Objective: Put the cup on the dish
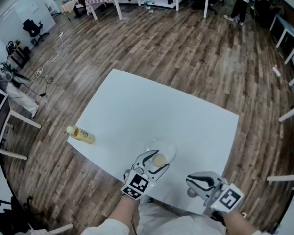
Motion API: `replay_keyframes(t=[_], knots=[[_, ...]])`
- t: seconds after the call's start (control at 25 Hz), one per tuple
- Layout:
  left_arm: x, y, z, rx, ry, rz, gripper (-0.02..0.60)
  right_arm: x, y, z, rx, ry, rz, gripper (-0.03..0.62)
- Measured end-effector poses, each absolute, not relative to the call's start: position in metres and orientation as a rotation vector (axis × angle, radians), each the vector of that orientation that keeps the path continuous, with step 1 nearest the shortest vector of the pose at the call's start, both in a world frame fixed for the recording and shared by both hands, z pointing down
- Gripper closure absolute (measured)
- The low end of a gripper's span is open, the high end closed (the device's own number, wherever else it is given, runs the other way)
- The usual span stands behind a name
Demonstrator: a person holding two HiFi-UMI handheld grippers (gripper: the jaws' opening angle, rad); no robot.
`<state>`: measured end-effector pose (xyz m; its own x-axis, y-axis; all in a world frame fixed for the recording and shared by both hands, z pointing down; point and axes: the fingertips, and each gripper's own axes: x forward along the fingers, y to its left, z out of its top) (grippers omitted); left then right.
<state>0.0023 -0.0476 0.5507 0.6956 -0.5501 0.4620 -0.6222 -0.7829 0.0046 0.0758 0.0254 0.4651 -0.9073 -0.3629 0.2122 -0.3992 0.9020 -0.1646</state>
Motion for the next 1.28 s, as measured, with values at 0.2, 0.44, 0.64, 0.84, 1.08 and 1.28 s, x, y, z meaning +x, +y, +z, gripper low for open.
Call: replay_keyframes(t=[0.2,0.44,0.64,0.84,1.08,1.28], knots=[[-0.002,-0.057,0.571,2.733,-0.956,0.685,0.318,0.074,0.027,0.471,0.581,-2.86,0.307,0.559],[-0.004,-0.064,0.591,2.713,-0.936,0.703,0.318,0.069,0.029,0.471,0.592,-2.859,0.313,0.559],[-0.004,-0.07,0.605,2.706,-0.925,0.722,0.318,0.07,0.031,0.476,0.605,-2.841,0.326,0.559],[-0.001,-0.079,0.613,2.703,-0.919,0.727,0.318,0.074,0.028,0.476,0.611,-2.837,0.311,0.559],[-0.001,-0.086,0.623,2.689,-0.906,0.735,0.318,0.077,0.026,0.476,0.638,-2.827,0.324,0.559],[-0.002,-0.09,0.634,2.684,-0.898,0.758,0.318,0.081,0.025,0.483,0.653,-2.81,0.342,0.559]])
